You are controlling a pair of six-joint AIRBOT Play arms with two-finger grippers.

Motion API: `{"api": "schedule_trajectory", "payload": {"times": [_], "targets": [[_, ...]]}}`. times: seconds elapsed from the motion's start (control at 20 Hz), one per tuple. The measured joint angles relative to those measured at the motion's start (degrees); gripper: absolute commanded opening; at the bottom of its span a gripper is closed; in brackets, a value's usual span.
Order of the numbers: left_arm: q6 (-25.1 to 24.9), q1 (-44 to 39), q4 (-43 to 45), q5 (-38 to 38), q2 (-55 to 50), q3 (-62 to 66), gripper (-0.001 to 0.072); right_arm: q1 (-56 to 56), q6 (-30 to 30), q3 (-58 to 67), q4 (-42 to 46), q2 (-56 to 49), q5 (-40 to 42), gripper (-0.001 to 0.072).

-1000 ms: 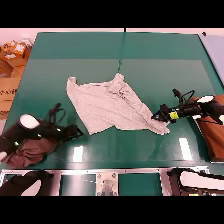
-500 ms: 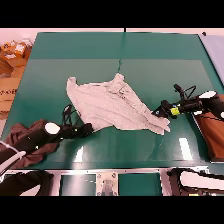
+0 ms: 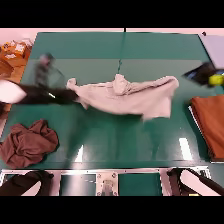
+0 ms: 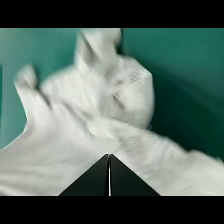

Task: Fold the shirts.

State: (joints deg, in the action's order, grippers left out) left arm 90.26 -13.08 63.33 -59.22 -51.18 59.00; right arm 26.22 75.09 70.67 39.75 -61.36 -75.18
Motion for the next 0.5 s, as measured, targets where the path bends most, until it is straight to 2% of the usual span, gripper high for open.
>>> {"api": "schedule_trajectory", "payload": {"times": [0.15,0.3,0.4,0.5], "targets": [[0.15,1.68,7.19,-8.50,4.48,18.67,0.0019,3.91,1.97,7.52,-0.94,10.12,3.28,0.0007],[-1.75,2.43,10.78,-13.31,6.34,35.30,0.0020,6.34,3.78,12.76,-1.27,19.06,7.54,0.0007],[-2.67,2.60,11.65,-16.35,6.80,40.72,0.0020,7.02,5.62,13.81,-1.33,22.99,7.45,0.0007],[-3.54,2.73,12.20,-19.28,6.54,40.85,0.0020,7.17,7.34,11.41,-1.07,24.96,4.42,0.0007]]}}
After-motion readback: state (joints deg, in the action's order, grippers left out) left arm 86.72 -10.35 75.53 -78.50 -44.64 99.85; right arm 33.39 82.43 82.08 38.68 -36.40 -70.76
